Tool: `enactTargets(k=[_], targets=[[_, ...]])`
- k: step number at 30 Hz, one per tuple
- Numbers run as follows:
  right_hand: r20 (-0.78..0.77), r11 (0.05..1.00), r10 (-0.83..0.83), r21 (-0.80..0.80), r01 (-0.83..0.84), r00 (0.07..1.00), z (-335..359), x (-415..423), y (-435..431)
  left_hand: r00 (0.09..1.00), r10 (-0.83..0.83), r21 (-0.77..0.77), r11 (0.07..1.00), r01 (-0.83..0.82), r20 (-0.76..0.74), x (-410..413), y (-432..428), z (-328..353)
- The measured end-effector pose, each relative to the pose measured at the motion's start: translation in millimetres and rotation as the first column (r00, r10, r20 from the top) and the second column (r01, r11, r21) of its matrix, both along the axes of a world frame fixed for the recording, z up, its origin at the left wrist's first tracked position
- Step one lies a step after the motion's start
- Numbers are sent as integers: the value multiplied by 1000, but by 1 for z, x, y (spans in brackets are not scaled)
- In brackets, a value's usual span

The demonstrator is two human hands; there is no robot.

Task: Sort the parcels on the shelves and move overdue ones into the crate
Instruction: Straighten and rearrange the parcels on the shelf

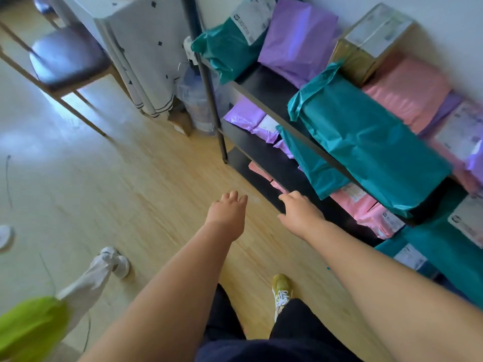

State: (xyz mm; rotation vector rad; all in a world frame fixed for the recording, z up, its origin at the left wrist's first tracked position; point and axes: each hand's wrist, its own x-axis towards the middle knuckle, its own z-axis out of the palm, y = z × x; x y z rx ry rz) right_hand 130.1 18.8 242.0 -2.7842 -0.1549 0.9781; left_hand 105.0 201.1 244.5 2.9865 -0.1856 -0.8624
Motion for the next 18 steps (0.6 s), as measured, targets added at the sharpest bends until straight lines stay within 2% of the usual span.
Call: enactTargets(k=[6,13,18], targets=[[13,975,-220,-2,220,975,2,24,61,975,-221,14,975,221,1,52,62,-1],[-5,899,-434,70,433,901,1,26,128,915,-401,54,914,403,-40,105,123,4],[-25,888,-459,33,459,888,-5,29,133,914,-405,-1,914,405,-34,119,126,1]])
